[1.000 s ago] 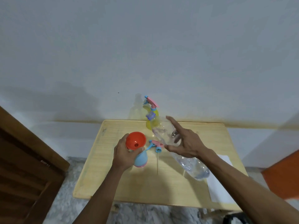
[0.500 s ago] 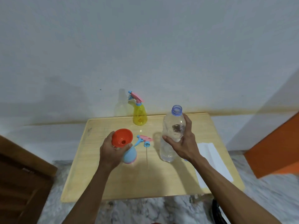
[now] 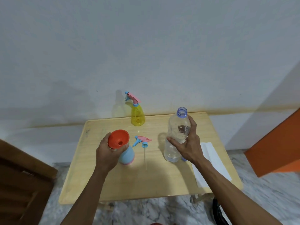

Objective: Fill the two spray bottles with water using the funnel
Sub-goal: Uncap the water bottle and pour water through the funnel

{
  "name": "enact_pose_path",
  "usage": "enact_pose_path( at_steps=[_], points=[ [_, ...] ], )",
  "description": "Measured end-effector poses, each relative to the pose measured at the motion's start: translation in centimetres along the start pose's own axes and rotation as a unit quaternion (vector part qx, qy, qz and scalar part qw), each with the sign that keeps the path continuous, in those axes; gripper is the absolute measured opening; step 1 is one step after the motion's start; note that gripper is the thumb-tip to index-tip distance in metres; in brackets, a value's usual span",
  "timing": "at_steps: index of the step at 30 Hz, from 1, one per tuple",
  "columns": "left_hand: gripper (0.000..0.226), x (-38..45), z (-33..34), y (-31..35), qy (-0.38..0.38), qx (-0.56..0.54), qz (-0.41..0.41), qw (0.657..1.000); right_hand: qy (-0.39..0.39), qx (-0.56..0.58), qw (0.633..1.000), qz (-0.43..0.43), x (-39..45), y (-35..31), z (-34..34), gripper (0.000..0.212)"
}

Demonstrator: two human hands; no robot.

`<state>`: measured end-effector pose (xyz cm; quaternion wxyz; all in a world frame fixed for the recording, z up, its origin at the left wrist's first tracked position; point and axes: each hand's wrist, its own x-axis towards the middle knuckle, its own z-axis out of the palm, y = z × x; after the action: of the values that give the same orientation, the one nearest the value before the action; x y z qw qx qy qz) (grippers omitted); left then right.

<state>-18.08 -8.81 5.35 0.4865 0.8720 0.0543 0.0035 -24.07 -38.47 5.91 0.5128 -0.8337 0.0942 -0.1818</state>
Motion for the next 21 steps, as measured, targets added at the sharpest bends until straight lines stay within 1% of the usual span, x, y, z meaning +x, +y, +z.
enact_pose_path(
  at_steps=[5,11,21],
  points=[
    [0.100,-0.2,0.0,0.0,0.000,-0.005,-0.006,1.000,0.001,0.021,1.000,0.008,-0.5,0.5,0.0,0.116],
    [0.091,-0.4,0.4,0.1,0.018,-0.019,-0.020,0.999,0.010,0.035,0.999,0.014,-0.8,1.0,0.6,0.110],
    [0.087,-0.6,0.6,-0.2,0.025,-0.028,-0.011,0.999,0.009,0.036,0.999,0.011,-0.7,1.2,0.7,0.110]
  ],
)
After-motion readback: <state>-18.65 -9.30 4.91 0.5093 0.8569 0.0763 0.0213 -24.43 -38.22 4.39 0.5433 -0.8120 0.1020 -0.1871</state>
